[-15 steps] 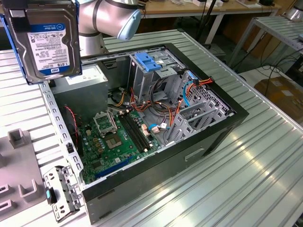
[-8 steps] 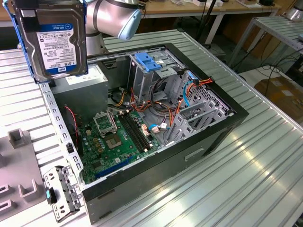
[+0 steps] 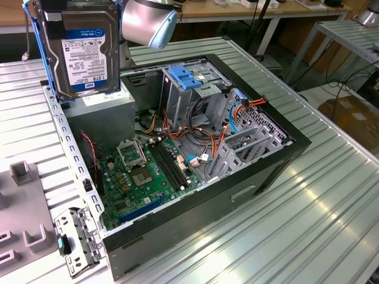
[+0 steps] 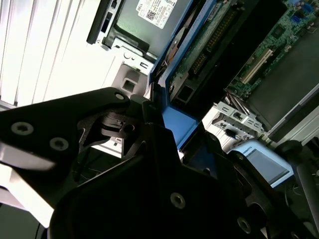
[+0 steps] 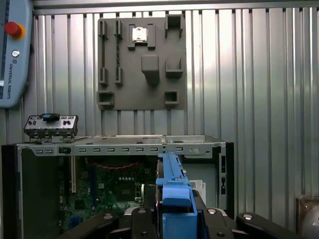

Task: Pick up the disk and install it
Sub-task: 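Pick up the disk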

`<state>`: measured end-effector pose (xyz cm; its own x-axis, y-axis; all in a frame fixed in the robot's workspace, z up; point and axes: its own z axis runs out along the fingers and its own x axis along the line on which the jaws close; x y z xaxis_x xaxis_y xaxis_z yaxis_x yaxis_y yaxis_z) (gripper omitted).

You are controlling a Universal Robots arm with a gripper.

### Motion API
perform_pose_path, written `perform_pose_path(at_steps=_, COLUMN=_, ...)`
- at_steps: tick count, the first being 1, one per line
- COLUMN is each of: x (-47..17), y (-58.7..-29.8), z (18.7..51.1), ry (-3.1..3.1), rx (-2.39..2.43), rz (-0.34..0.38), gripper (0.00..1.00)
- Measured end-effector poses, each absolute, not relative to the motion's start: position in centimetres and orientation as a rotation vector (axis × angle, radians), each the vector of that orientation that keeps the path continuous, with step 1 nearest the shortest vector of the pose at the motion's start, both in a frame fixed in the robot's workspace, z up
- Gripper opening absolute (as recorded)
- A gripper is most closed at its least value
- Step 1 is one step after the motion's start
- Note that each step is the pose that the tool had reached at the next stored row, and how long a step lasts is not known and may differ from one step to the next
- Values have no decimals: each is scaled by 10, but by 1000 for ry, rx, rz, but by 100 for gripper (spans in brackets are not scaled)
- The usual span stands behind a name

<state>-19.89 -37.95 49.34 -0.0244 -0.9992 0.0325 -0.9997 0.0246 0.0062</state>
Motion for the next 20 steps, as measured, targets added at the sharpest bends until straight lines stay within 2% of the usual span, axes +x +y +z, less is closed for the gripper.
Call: perform_pose_path(at_steps=20, x=-143, y=-381, z=492, ry=-2223, rx=2169, rz=40, gripper=37)
